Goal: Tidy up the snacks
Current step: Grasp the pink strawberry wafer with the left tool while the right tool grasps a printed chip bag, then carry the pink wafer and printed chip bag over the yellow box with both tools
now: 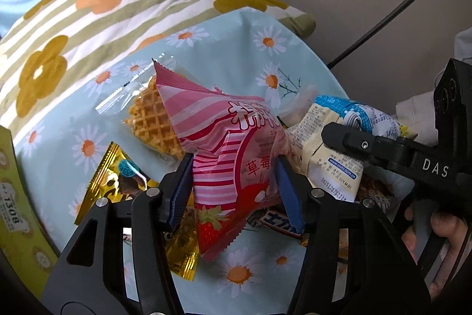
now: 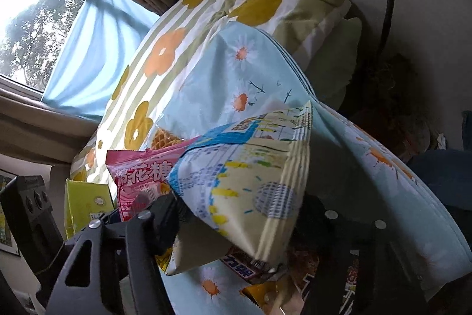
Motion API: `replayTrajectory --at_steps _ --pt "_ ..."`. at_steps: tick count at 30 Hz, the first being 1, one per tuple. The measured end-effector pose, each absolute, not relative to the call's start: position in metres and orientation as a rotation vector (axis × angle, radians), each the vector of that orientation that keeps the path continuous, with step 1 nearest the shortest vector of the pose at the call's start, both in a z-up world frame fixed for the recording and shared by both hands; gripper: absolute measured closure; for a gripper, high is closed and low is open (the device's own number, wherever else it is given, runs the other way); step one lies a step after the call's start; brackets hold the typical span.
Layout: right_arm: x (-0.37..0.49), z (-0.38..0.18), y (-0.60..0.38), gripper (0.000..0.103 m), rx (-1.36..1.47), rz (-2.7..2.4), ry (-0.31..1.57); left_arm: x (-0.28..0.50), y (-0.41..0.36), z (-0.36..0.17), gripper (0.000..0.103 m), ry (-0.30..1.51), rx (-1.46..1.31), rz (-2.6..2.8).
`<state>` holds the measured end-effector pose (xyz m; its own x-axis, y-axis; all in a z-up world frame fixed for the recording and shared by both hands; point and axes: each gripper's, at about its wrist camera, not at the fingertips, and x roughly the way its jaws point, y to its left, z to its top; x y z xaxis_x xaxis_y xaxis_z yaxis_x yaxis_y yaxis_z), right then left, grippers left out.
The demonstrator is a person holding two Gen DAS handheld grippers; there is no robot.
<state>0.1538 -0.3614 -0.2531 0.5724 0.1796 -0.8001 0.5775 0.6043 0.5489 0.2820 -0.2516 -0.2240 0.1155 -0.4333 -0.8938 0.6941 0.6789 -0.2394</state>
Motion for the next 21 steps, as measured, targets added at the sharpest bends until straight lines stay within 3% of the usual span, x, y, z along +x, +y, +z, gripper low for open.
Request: replayTrajectory --at_steps 9,21 --pt "0.146 -0.221 -0.358 0.043 0.864 -0.203 0.915 0.268 -0.237 -0.187 0.052 1.126 0.215 -0.78" --pt "0.15 -0.137 -0.332 0.043 0.647 0.059 0.846 0.245 -0.173 -0.101 0.052 0.971 0.039 -0.585"
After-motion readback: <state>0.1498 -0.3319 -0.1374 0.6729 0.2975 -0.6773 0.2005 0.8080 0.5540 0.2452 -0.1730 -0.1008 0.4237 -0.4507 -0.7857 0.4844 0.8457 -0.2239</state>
